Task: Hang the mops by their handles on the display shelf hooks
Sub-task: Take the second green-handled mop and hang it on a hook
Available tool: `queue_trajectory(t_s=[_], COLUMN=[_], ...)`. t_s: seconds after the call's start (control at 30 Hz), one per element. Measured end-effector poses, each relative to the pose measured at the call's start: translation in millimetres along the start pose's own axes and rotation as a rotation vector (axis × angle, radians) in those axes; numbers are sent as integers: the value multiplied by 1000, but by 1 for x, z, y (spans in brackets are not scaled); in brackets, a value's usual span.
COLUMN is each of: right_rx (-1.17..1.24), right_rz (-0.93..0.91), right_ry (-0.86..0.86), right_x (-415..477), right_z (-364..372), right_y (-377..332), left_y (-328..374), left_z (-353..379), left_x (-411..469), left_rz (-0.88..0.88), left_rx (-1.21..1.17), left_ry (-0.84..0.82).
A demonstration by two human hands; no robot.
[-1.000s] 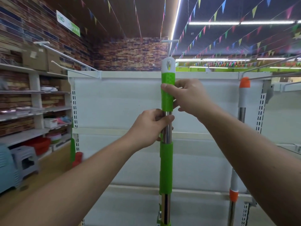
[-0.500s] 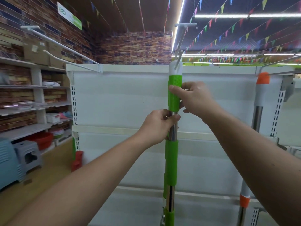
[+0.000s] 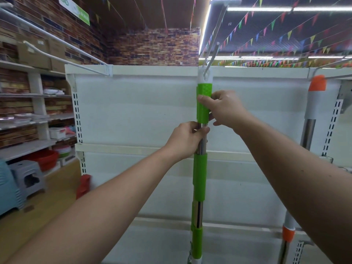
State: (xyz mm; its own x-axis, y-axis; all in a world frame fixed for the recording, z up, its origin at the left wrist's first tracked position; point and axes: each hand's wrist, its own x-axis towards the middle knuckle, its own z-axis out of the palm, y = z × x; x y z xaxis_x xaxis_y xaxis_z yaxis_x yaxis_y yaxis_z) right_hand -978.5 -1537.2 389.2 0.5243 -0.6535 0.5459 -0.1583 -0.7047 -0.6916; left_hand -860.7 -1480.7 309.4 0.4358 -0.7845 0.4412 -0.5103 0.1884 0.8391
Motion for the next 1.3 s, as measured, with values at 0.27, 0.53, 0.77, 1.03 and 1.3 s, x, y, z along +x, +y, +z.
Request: queue_trajectory(t_s=[0.27,0.53,0.77,1.03,1.3], right_rx=[-9,62,37,-20,39], right_rz=[50,73,99,177,313], right_ry=[21,19,102,74,-62], right_x=[15,19,15,-9,-58], right_z=[8,8,10,28,34], right_y=[7,11,19,45,73], left_y=[-8,-6,-8,-10,-27], left_z=[2,-2,-1,6,10], left_x=[18,20,16,-1,-28], left_rz=[-39,-70,-43,-28,-124], left_rx=[-25,-3,195,315,327], left_ry=[18,-2,137,204,200])
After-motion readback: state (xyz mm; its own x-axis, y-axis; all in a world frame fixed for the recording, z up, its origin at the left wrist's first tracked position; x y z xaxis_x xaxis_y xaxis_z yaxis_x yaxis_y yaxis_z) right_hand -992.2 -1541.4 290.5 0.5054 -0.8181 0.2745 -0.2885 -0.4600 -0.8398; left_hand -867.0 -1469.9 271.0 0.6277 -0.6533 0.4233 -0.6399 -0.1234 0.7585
